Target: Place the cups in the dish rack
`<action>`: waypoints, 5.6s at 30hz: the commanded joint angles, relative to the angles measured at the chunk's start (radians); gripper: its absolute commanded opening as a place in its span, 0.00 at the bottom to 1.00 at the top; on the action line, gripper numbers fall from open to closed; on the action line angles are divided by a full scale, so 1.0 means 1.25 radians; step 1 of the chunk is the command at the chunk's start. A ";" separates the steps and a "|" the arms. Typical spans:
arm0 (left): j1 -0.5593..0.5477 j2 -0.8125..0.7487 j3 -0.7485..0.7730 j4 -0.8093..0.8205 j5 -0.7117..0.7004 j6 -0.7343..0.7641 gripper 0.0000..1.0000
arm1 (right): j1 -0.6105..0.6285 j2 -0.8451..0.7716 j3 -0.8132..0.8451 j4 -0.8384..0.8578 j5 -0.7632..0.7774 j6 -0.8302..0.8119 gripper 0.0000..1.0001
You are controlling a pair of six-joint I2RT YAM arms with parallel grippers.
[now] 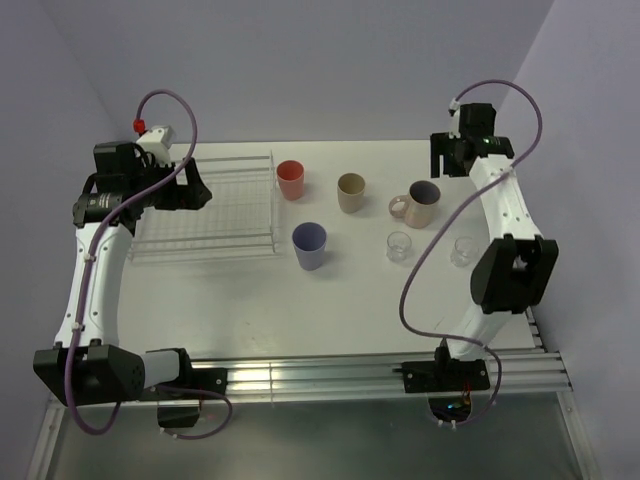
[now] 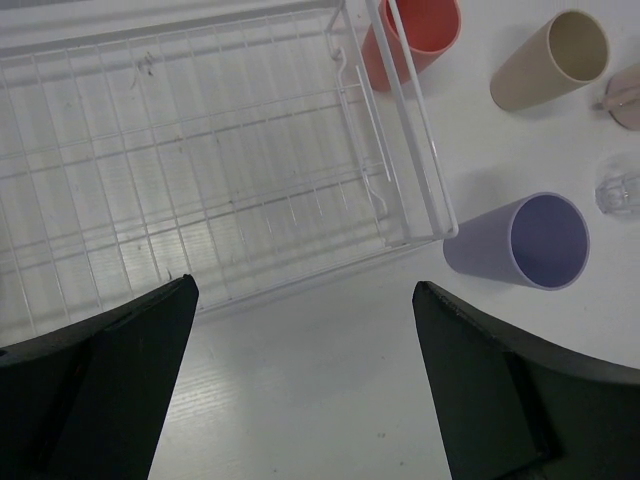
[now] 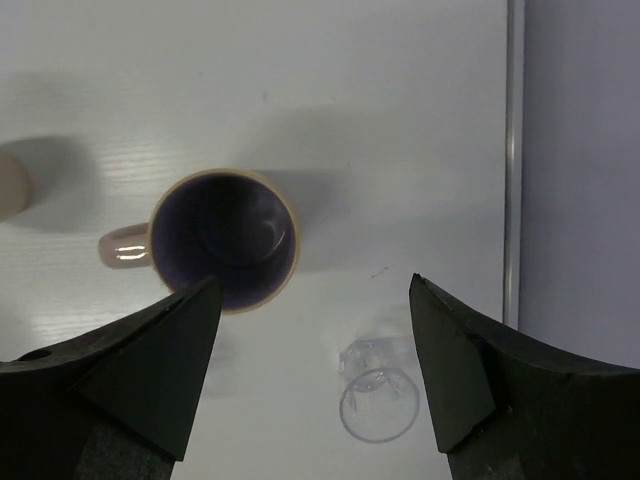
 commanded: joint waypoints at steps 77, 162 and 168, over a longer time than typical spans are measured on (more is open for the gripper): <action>-0.032 -0.002 -0.116 0.850 0.786 -0.845 0.95 | 0.109 -0.382 -0.346 1.056 -0.329 -0.034 0.00; -0.344 -0.088 -0.337 1.185 0.653 -1.042 0.00 | 0.665 -0.472 -0.550 1.237 -0.431 -0.247 0.00; -0.307 -0.108 -0.378 1.267 0.622 -1.096 0.00 | 0.666 -0.468 -0.561 1.236 -0.400 -0.267 0.30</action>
